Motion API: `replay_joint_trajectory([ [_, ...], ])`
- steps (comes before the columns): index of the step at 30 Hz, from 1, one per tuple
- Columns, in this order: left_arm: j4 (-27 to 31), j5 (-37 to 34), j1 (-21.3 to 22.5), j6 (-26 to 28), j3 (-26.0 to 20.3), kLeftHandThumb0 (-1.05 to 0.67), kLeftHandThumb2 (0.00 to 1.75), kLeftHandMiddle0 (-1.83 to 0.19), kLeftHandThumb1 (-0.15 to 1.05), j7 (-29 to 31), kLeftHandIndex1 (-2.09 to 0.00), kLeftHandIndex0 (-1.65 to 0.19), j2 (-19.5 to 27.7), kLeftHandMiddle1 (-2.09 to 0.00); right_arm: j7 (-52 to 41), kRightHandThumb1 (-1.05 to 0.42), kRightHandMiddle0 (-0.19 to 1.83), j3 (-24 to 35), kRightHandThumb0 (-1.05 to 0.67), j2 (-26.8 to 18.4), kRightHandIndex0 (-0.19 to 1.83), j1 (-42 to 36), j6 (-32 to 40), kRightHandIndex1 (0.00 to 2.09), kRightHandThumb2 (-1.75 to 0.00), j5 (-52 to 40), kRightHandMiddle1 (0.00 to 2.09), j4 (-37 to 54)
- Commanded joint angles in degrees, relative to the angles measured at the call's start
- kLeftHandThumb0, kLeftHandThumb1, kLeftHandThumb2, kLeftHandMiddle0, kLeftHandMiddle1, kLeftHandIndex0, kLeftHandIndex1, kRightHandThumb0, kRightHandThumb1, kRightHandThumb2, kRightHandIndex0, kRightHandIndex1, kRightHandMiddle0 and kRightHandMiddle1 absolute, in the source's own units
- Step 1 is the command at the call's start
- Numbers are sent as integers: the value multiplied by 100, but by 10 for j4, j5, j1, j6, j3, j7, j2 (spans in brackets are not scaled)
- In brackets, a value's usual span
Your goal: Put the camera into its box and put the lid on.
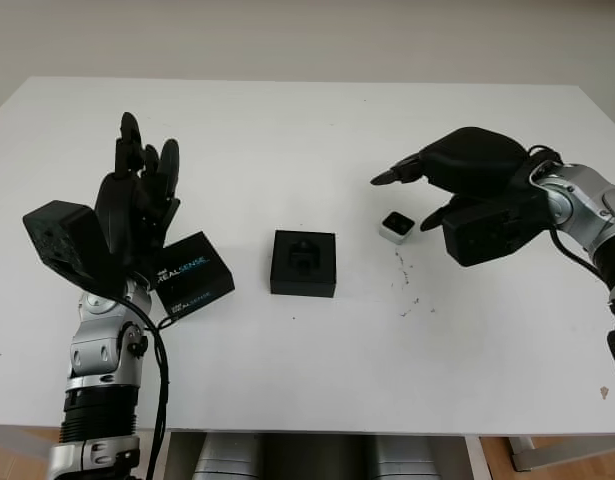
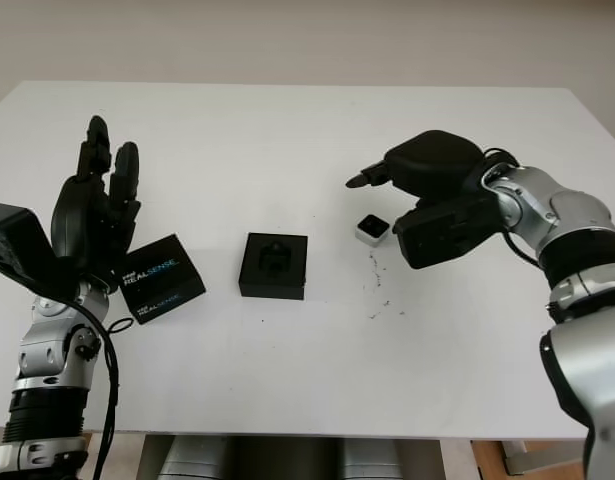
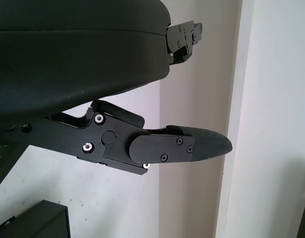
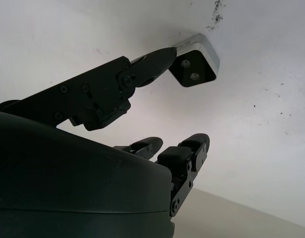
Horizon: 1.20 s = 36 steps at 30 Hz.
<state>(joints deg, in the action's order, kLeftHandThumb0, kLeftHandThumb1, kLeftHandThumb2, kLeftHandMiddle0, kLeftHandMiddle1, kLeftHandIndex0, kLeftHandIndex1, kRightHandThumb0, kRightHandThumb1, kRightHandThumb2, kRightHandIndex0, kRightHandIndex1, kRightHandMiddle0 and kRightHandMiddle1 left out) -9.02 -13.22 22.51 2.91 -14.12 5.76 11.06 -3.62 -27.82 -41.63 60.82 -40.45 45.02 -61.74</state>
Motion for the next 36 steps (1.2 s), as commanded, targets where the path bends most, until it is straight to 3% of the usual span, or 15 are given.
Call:
replay_joint_trajectory([
  [1, 13, -1, -3, -5, -4, -64, 38, 19, 105, 4, -1, 19, 8, -2, 2, -82, 55, -4, -25, 6, 50, -4, -1, 8, -6, -1, 6, -6],
  [18, 27, -3, -7, 3, -6, -63, 39, 19, 105, 7, -1, 19, 9, -2, 56, -80, 57, -32, -32, 18, 45, -13, 5, 4, -5, 20, 6, -25],
  [36, 34, 3, -6, 13, -1, -63, 37, 19, 105, 5, -3, 19, 11, -4, 64, -86, 62, -45, -25, 37, 45, -17, 32, 5, -6, 19, 7, -58],
])
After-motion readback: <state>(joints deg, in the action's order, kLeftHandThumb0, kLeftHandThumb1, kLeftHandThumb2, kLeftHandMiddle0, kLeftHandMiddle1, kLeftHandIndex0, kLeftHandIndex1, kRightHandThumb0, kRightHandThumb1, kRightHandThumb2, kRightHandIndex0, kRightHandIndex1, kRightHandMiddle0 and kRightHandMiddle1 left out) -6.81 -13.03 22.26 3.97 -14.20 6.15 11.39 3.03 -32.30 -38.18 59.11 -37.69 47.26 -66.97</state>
